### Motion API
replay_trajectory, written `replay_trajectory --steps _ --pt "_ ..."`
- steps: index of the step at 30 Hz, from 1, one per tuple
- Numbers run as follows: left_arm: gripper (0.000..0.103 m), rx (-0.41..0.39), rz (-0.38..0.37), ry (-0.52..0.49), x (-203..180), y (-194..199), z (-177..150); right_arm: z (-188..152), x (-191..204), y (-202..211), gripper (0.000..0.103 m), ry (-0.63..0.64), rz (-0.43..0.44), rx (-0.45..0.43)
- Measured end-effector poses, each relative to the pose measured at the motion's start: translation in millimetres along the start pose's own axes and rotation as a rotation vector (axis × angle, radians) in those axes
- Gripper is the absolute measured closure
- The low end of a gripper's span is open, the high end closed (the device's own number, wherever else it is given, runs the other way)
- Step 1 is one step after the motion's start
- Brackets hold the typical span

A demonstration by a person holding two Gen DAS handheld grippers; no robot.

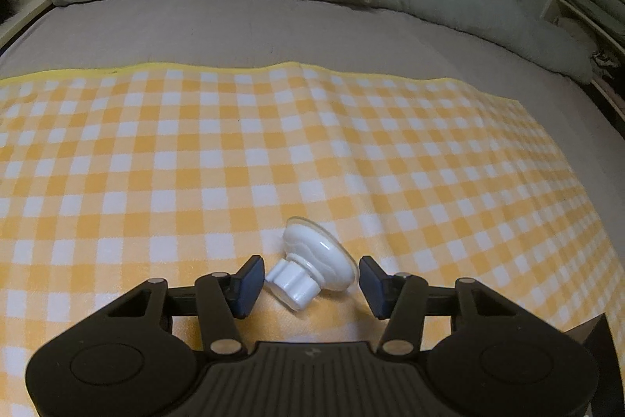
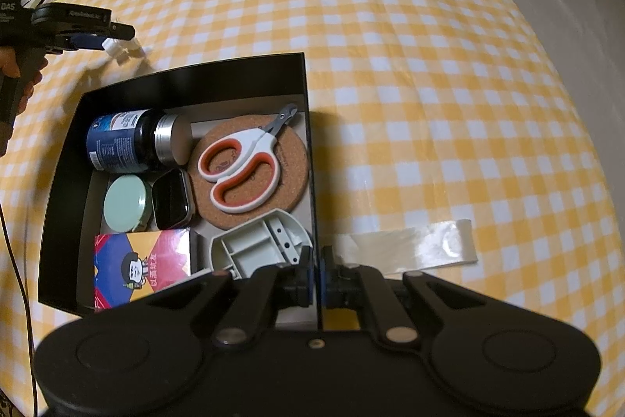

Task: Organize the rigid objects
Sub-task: 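Close the left tool on the white suction-cup holder and lift it, then carry the suction-cup holder with the left tool into the box and release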

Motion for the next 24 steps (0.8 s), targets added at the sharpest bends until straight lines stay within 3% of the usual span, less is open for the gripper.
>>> replay_trajectory --steps 13,24 --pt "0.049 -0.036 -0.049 -0.039 -22.6 29.0 -1.7 1.7 0.1 0.6 0.099 -0.001 -0.002 0.0" --pt "0.049 -0.121 -0.129 -0.139 -73.2 91.3 -14.4 0.7 -0.9 0.2 0.1 0.0 0.0 -0.005"
Point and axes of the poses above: each gripper's, at about its wrist camera, not at the fingertips, and y roughly against the way its jaws point, x to its left, z to its top, the point moved 2 cm from there along -y, roughly the way its jaws point, and after that the axes turned 11 degrees about x, right-handed, at the moved point
